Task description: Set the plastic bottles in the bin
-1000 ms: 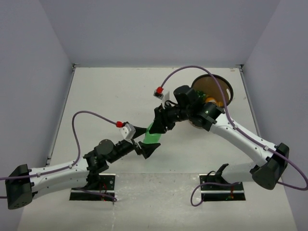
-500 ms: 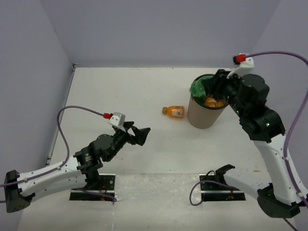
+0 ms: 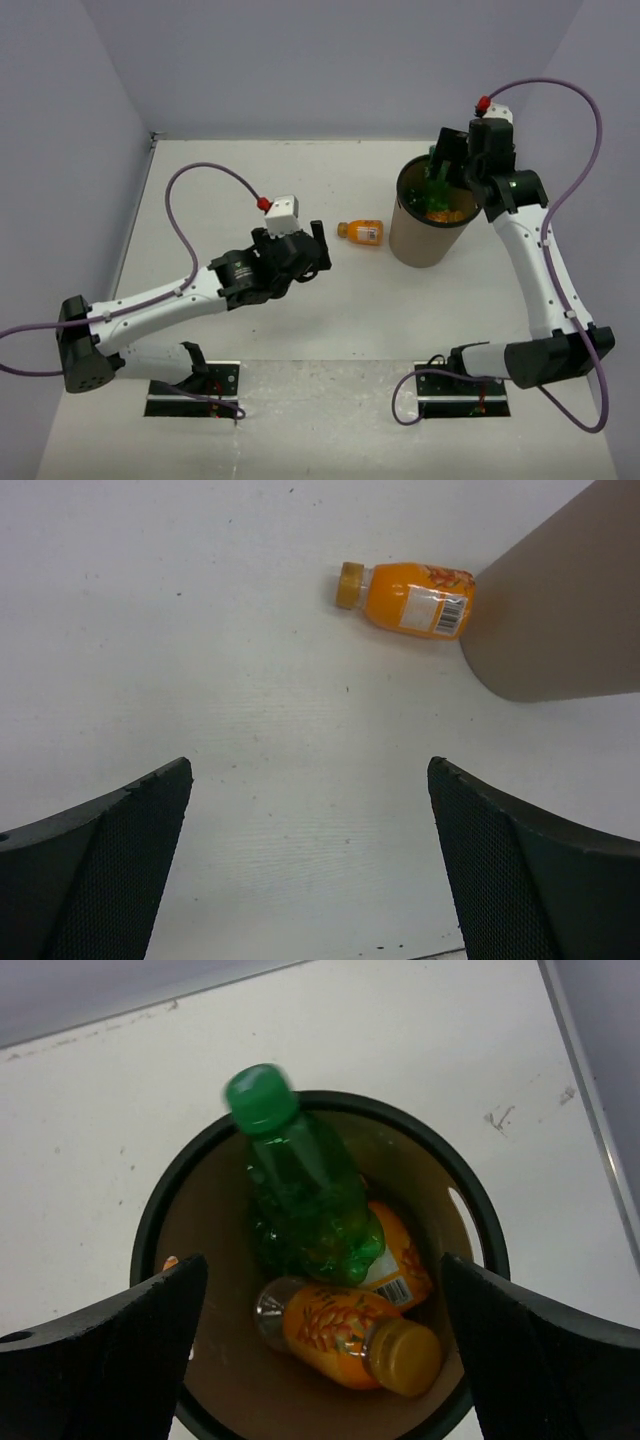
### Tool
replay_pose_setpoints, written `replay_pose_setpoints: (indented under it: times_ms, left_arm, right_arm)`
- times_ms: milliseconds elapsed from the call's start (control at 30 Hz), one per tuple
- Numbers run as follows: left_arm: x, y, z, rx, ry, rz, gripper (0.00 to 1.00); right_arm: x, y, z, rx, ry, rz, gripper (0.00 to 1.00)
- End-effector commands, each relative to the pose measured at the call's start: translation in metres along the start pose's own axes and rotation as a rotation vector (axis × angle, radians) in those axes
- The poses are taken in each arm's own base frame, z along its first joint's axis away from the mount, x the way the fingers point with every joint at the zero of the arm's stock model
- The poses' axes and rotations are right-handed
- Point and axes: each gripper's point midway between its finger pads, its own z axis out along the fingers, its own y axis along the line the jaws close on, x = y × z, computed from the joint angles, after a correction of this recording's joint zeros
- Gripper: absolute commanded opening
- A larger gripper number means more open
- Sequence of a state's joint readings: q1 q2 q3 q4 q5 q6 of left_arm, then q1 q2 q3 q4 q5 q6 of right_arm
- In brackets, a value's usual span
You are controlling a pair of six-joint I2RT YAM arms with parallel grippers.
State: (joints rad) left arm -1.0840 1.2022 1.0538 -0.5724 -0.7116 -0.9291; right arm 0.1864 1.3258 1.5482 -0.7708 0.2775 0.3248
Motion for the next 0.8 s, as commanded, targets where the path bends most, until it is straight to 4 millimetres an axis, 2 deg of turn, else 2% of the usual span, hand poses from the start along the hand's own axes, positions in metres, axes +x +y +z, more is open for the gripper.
replay_pose_setpoints:
  times_ms: [0, 100, 200, 233, 267, 300, 333, 400, 433, 467, 500, 600, 700, 767]
  left_arm:
    - [0.004, 0.006, 0.004, -0.126, 0.039, -0.087, 1.00]
    - [0.014, -0.009, 0.014, -0.160, 0.090, -0.116, 1.00]
    - [0.020, -0.025, 0.028, -0.200, 0.119, -0.141, 1.00]
    - [0.030, -0.029, 0.039, -0.227, 0.134, -0.124, 1.00]
    - [0.022, -0.043, 0.041, -0.211, 0.131, -0.145, 1.00]
    - [0.023, -0.047, 0.046, -0.219, 0.134, -0.143, 1.00]
    - [0.023, -0.056, 0.057, -0.226, 0.137, -0.139, 1.00]
    - [0.028, -0.057, 0.073, -0.253, 0.149, -0.106, 1.00]
    - [0.023, -0.054, 0.082, -0.264, 0.140, -0.104, 1.00]
    - [0.023, -0.050, 0.088, -0.287, 0.140, -0.160, 1.00]
    - [0.022, -0.029, 0.098, -0.358, 0.161, -0.206, 1.00]
    - [0.041, -0.020, 0.114, -0.367, 0.264, -0.372, 1.00]
    - [0.054, -0.035, 0.133, -0.300, 0.340, -0.488, 1.00]
    - [0.058, -0.046, 0.138, -0.296, 0.376, -0.533, 1.00]
  right_arm:
    - [-0.033, -0.001, -0.035, -0.028, -0.096, 0.042, 0.99]
    - [-0.040, -0.008, -0.048, -0.001, -0.114, 0.041, 0.99]
    - [-0.046, -0.015, -0.068, 0.003, -0.145, 0.054, 0.99]
    - [-0.049, -0.016, -0.082, -0.015, -0.170, 0.060, 0.99]
    - [-0.049, -0.015, -0.089, -0.035, -0.179, 0.064, 0.99]
    - [-0.048, -0.015, -0.094, -0.047, -0.186, 0.067, 0.99]
    - [-0.049, -0.014, -0.110, -0.090, -0.213, 0.075, 0.99]
    - [-0.043, -0.010, -0.121, -0.142, -0.221, 0.072, 0.99]
    - [-0.043, -0.006, -0.139, -0.203, -0.250, 0.077, 0.99]
    - [-0.034, -0.004, -0.141, -0.227, -0.243, 0.076, 0.99]
    - [-0.035, -0.001, -0.148, -0.263, -0.264, 0.089, 0.99]
    - [-0.026, 0.007, -0.167, -0.360, -0.291, 0.099, 0.99]
    - [-0.018, 0.014, -0.175, -0.422, -0.280, 0.097, 0.99]
    - [-0.011, 0.021, -0.175, -0.468, -0.259, 0.087, 0.99]
